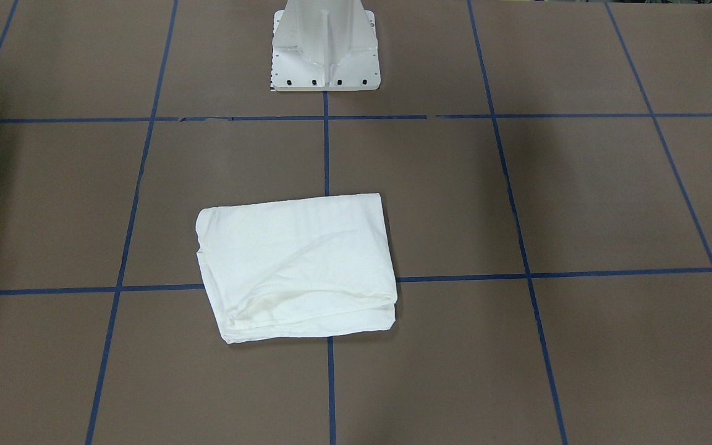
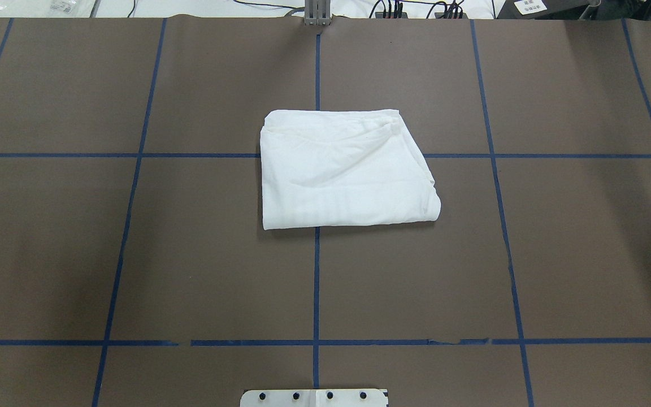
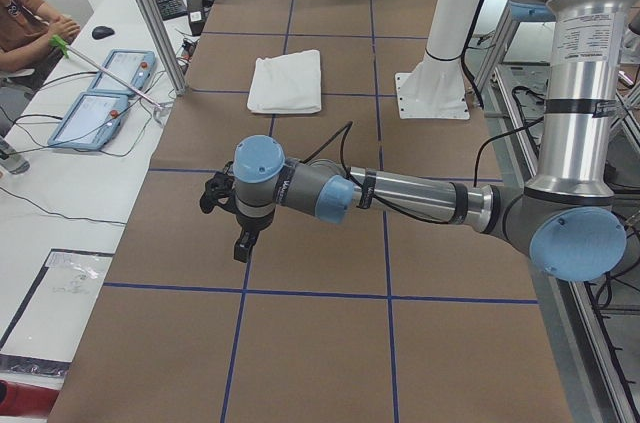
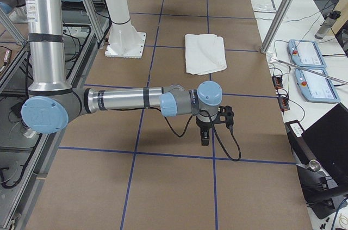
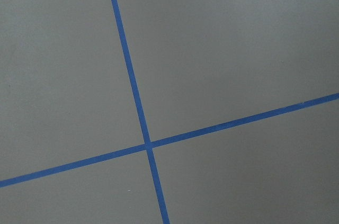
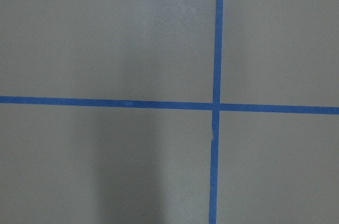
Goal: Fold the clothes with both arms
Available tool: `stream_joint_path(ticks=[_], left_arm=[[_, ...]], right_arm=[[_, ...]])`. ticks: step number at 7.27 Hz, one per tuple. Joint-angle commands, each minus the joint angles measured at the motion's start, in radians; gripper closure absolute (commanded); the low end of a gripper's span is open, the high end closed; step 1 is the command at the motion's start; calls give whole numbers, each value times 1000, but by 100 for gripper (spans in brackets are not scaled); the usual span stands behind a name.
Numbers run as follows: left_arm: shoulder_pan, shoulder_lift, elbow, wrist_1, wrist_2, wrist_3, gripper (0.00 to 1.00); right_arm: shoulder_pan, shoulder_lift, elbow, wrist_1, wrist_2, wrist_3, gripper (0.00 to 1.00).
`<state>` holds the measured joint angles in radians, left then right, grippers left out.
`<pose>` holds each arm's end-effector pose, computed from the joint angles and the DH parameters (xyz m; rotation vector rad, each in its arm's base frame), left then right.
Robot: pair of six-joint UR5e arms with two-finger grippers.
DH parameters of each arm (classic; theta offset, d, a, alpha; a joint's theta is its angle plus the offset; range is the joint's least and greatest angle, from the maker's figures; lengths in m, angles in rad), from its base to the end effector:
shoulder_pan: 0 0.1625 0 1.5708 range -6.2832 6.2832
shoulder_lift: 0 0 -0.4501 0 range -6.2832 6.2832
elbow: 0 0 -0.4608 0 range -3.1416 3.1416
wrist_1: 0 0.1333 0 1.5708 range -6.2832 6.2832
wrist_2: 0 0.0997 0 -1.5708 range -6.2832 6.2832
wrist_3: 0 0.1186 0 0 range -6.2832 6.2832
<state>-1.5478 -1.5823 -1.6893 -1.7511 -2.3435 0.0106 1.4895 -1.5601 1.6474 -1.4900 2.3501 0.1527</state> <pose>-0.0371 -0.5840 0.6033 0.2900 0.7685 0.1516 0.0030 -0.5784 0.6389 0.0676 -0.7906 0.0021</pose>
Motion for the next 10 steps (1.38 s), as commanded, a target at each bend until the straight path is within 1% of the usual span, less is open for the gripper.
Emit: stream_joint_path(ticks=[1, 2, 3, 5, 7, 10], left_arm=[[-3, 10, 2, 2, 84, -1, 0], [-3, 13, 8, 11, 85, -3, 0], [-3, 40, 7, 12, 84, -4, 0], [-3, 41, 11, 13, 84, -5, 0], [-2, 35, 1, 60, 75, -5, 0], [-2, 33, -1, 58, 72, -3, 0]], right_arm=[[0, -3, -3, 2, 2, 1, 0], [0, -8, 2, 2, 3, 1, 0], [0, -15, 6, 2, 3, 1, 0], [0, -26, 9, 2, 8, 1, 0], [0, -34, 17, 4, -8, -8, 0], [0, -31, 19, -3, -11, -15, 0]])
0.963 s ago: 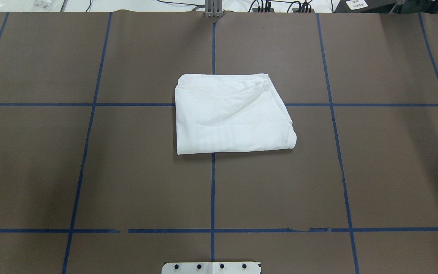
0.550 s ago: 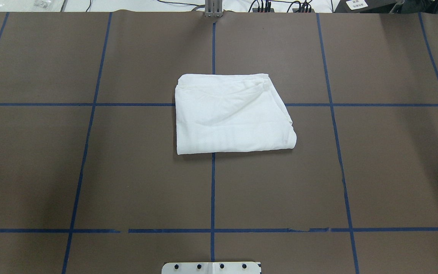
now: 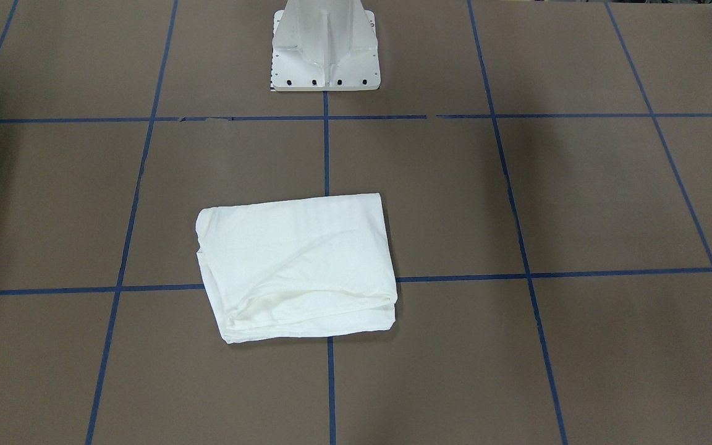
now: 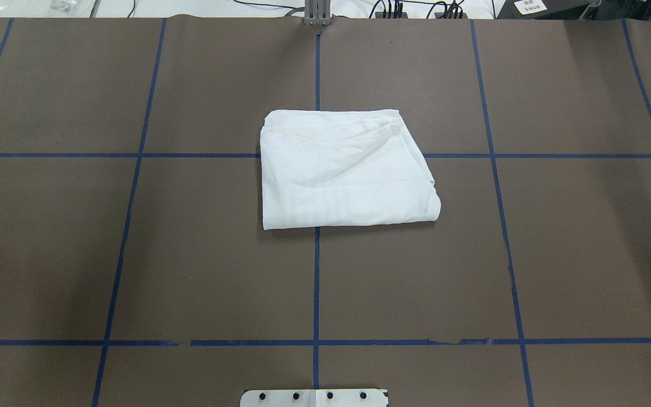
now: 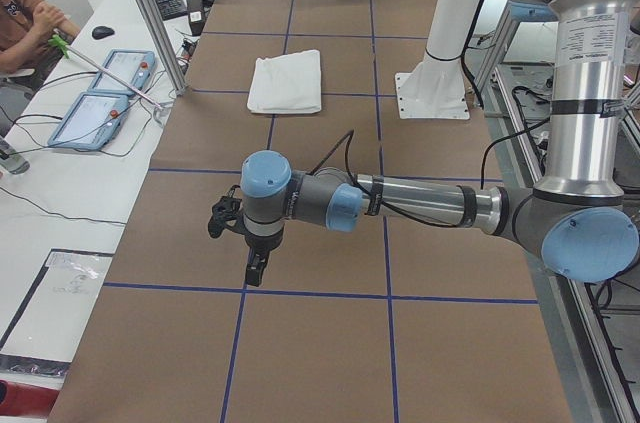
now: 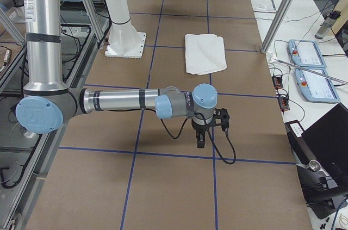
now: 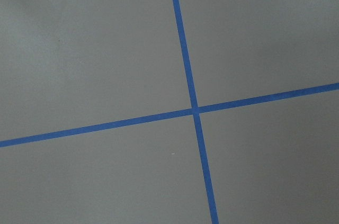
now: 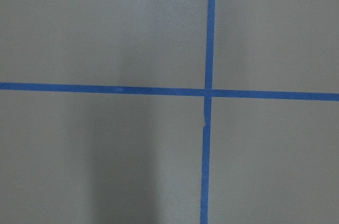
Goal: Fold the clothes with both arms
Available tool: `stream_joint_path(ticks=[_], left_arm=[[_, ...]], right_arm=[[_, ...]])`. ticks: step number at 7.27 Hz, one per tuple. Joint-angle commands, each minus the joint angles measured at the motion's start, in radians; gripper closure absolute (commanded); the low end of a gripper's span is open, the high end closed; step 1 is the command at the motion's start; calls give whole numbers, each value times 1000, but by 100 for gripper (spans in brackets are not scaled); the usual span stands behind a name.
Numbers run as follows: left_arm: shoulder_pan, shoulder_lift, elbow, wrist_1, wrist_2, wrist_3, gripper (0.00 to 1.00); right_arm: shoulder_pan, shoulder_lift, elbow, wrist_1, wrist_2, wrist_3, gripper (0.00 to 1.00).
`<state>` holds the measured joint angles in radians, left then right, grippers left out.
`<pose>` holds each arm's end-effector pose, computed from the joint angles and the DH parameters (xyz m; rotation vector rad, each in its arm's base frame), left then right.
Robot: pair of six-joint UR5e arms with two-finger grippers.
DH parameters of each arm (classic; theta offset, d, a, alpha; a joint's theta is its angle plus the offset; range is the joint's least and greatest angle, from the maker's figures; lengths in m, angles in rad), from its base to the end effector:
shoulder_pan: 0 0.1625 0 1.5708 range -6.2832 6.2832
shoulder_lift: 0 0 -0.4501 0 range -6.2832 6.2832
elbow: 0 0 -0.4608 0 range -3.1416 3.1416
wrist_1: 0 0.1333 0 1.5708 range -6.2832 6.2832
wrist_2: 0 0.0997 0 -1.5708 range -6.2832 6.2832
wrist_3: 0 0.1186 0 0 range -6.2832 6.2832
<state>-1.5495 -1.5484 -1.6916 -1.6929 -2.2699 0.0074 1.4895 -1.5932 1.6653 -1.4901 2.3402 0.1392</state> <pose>-0.0449 -0.5667 0.6340 0.2066 0.6978 0.1045 0.0051 -0.5633 0.6483 0.0598 -0.7791 -0.0039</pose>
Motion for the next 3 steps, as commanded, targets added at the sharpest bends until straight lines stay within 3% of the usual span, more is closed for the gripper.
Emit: stream_joint_path(ticks=[1, 3], left_arm=[[0, -1, 1, -5, -2, 0, 0], [2, -5, 7, -10, -2, 0, 0]], right_arm=[[0, 6, 1, -6, -1, -1, 0], [0, 9, 1, -7, -1, -3, 0]])
